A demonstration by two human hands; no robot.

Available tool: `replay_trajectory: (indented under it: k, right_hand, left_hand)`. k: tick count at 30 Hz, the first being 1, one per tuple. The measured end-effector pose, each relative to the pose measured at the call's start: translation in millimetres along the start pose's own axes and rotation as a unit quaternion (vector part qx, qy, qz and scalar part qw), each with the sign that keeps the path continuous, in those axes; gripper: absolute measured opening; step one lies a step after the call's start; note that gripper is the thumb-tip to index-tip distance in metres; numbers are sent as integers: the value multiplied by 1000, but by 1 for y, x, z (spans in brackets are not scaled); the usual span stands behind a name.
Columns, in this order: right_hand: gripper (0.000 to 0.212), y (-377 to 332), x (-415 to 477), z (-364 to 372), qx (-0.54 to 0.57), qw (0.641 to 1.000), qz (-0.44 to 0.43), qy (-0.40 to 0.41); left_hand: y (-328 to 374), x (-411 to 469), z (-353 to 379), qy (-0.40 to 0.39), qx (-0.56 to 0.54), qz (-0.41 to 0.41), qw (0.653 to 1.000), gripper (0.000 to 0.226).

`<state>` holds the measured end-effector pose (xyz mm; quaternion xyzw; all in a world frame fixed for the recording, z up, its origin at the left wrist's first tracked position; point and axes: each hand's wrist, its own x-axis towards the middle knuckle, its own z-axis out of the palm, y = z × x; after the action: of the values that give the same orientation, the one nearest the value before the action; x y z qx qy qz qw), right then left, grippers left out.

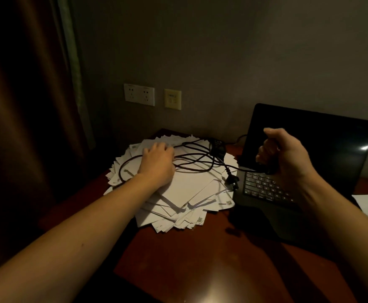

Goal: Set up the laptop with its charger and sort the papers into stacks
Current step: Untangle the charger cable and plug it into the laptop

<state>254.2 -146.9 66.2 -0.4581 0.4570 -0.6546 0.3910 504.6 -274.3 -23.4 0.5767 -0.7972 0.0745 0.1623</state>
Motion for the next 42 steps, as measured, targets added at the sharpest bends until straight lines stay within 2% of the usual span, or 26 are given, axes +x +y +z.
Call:
replay_trajectory:
  k: [4, 7, 10, 13, 16, 18, 21, 23, 25, 29, 31, 33, 37, 42]
  right_hand:
    - [50, 5, -2, -9, 81, 996, 24, -19]
    - [51, 5, -5, -16, 149, 988, 25, -29]
    - [53, 4, -9, -24, 146, 989, 32, -13]
    - [50, 12, -8, -28, 42, 996, 49, 54]
    - [39, 25, -6, -24, -68, 990, 82, 89]
    - [35, 33, -7, -20, -156, 980, 98, 71]
    - [31, 43, -11, -10, -289, 953, 90, 1]
    - [27, 45, -15, 4, -290, 950, 107, -49]
    - [29, 49, -16, 18, -297, 946, 109, -62]
    - [28, 56, -12, 39, -247, 963, 92, -57]
    - [16, 61, -6, 45, -237, 968, 60, -49]
    - [14, 68, 0, 47, -230, 972, 47, -29]
    - [18, 67, 7, 42, -130, 989, 58, 42]
    - [18, 56, 19, 24, 11, 991, 19, 135]
  left_hand:
    - [16, -2, -4, -15, 0, 76, 997, 45]
    - [30, -2, -7, -66, 14, 101, 993, 42]
    - [35, 0, -9, -70, 1, 119, 990, 34]
    - [38, 3, -14, -57, -94, 122, 986, 28]
    - [44, 4, -25, -71, -252, 93, 961, 21]
    - [46, 6, -30, -79, -314, 82, 943, 20]
    - [50, 8, -35, -95, -328, 86, 936, 18]
    - [53, 10, -37, -115, -345, 92, 927, 20]
    - [56, 9, -40, -137, -359, 100, 918, 21]
    - [59, 5, -37, -143, -344, 129, 919, 23]
    - [58, 1, -36, -134, -347, 137, 918, 20]
    - [53, -1, -33, -143, -346, 130, 918, 20]
    - [37, -8, -27, -159, -246, 103, 951, 23]
    - [12, -13, -24, -115, -135, 75, 981, 36]
